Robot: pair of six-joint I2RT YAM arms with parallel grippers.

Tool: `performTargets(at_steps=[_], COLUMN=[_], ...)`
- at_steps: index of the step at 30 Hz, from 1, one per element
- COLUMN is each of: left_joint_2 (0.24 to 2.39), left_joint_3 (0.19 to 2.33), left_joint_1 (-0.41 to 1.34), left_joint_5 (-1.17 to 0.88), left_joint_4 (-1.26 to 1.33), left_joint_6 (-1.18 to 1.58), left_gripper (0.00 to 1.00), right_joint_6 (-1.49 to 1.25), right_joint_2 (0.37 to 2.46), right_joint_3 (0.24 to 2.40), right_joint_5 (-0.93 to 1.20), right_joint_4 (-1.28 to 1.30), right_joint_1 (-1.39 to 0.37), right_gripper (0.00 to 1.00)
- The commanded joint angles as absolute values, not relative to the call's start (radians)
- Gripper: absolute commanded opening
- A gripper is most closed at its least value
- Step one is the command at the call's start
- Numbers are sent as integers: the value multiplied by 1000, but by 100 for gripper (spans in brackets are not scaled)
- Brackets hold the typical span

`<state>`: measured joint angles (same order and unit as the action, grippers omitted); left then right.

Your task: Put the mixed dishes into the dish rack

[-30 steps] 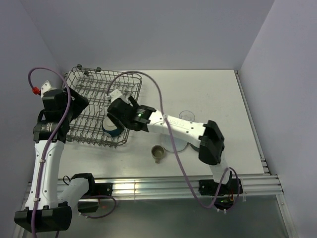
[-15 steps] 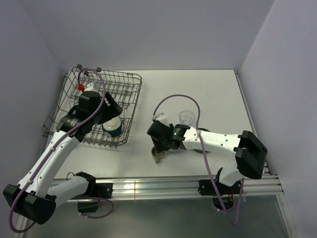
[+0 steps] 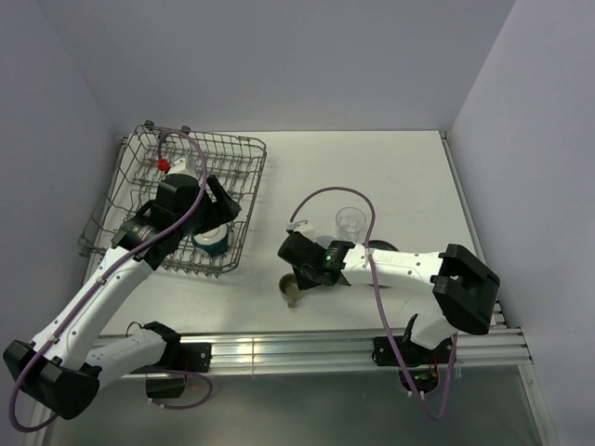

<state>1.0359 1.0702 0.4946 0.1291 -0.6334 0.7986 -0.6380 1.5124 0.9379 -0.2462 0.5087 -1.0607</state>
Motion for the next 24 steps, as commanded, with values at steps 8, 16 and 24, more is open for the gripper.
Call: performTargets(at_steps=[8,16,24], left_joint_2=[1023,1042,1011], left_joint_3=[1095,1108,1112], left_joint_1=[505,508,506], left_joint_5=[95,22,-136], left_joint_4=[-637,-638,-571], left_joint_6=[761,733,784], left_gripper=[76,77,78], right_joint_6=[-650,-637,-611], right_joint_2=[1537,1574,1407], right_joint_3=[980,992,999], right_joint_5=[-281,-273,-250], right_joint_4=[486,469,402], right_joint_1=[-1065,-1065,-1043], right_gripper=[24,0,0])
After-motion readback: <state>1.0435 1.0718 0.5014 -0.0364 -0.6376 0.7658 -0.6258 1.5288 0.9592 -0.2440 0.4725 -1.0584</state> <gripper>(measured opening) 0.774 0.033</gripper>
